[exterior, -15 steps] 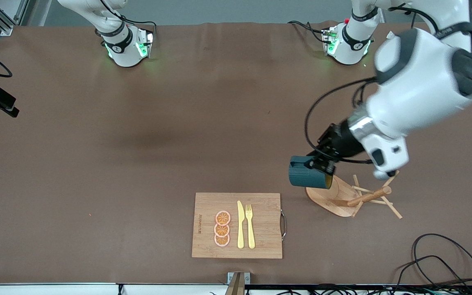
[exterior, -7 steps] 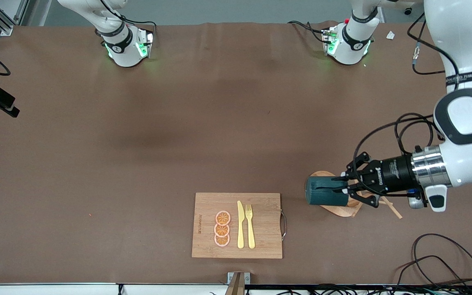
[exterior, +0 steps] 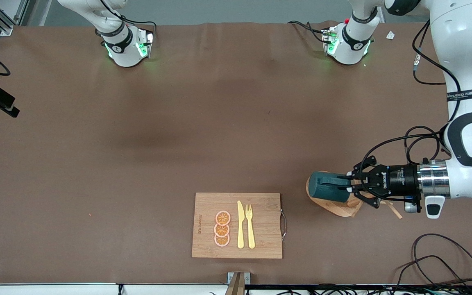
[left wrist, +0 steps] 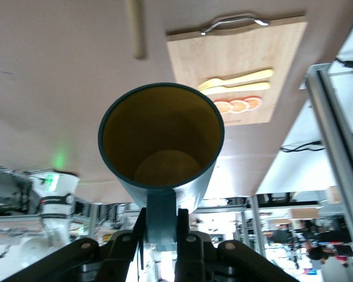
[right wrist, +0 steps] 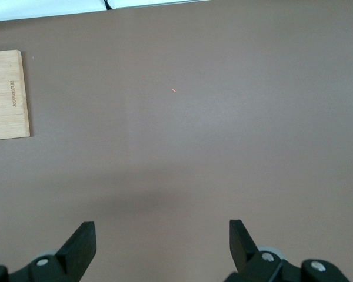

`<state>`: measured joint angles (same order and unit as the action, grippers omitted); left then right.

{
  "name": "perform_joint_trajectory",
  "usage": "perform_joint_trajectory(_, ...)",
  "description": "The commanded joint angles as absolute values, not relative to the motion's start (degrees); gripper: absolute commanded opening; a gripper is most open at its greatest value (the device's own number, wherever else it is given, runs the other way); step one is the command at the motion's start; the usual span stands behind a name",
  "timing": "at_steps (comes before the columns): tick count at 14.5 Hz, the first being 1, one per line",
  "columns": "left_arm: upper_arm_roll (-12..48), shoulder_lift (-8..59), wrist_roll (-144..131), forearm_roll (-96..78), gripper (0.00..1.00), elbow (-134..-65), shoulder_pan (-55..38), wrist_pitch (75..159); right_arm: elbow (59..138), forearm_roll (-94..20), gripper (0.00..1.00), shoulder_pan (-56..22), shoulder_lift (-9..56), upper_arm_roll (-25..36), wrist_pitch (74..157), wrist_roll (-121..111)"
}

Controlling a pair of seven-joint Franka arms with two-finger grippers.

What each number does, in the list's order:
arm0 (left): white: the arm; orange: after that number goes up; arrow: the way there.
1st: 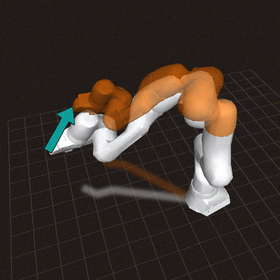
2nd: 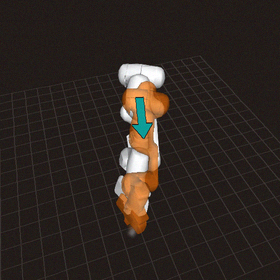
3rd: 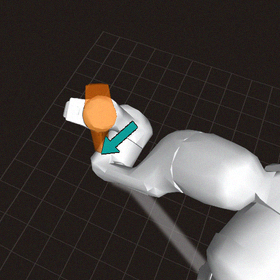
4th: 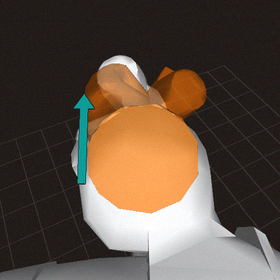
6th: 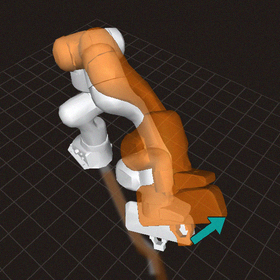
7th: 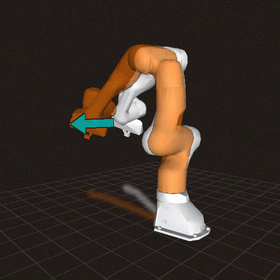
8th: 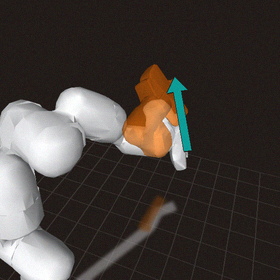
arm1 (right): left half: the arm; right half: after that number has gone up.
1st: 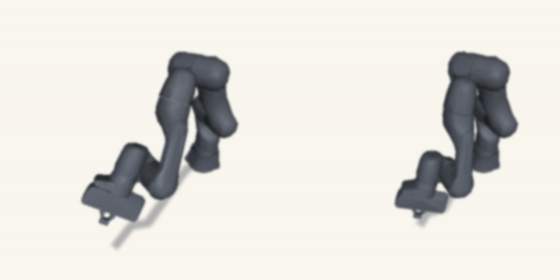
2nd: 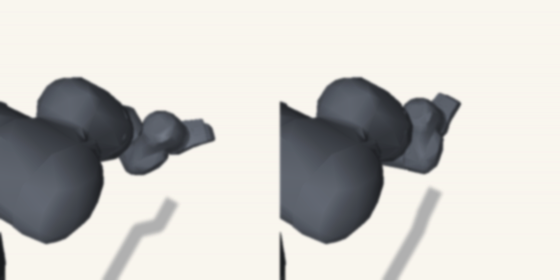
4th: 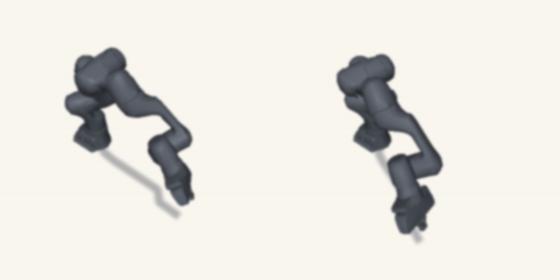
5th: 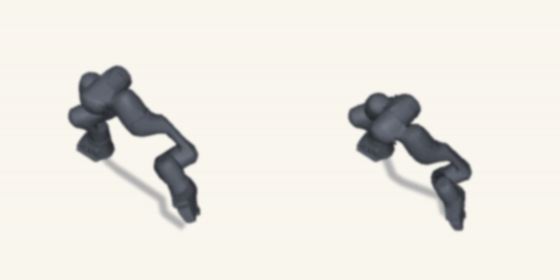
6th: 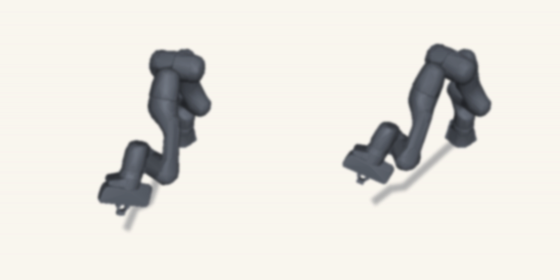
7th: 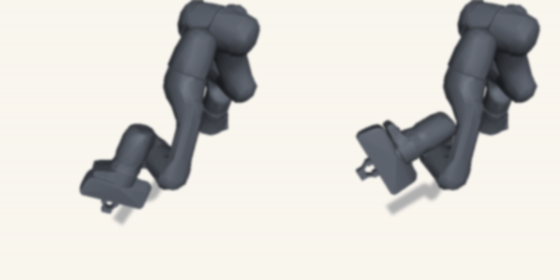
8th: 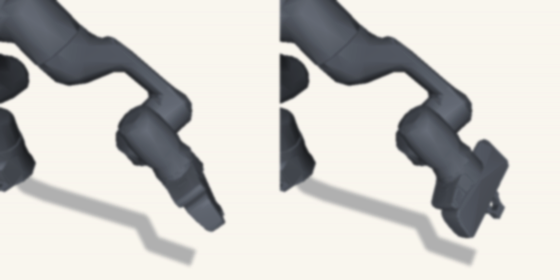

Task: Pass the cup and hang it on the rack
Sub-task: 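Carry the mug with the left gripper over to the wooden rack, then lower the mug handle onto a rack peg with the left gripper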

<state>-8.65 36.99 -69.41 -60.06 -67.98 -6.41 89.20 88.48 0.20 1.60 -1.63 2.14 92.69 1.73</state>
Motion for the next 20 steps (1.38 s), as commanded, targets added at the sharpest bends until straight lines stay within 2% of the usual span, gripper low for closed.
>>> perform_joint_trajectory(1, -8.3, 37.5, -66.0, -61.3, 0.0, -67.4, -4.0, 83.8, 90.4, 0.3, 1.0, 1.6, -3.3, 2.4, 93.3, 1.1)
perform_joint_trajectory(13, -8.1, 40.4, -59.9, -63.1, 0.0, -68.1, 2.5, 81.8, 90.4, 0.3, 1.0, 1.8, -3.3, 2.4, 93.1, 0.9)
perform_joint_trajectory(20, -8.2, 41.6, -59.7, -64.7, 0.0, -68.1, 3.0, 81.9, 90.4, 0.3, 1.0, 1.8, -3.3, 2.4, 93.2, 1.0)
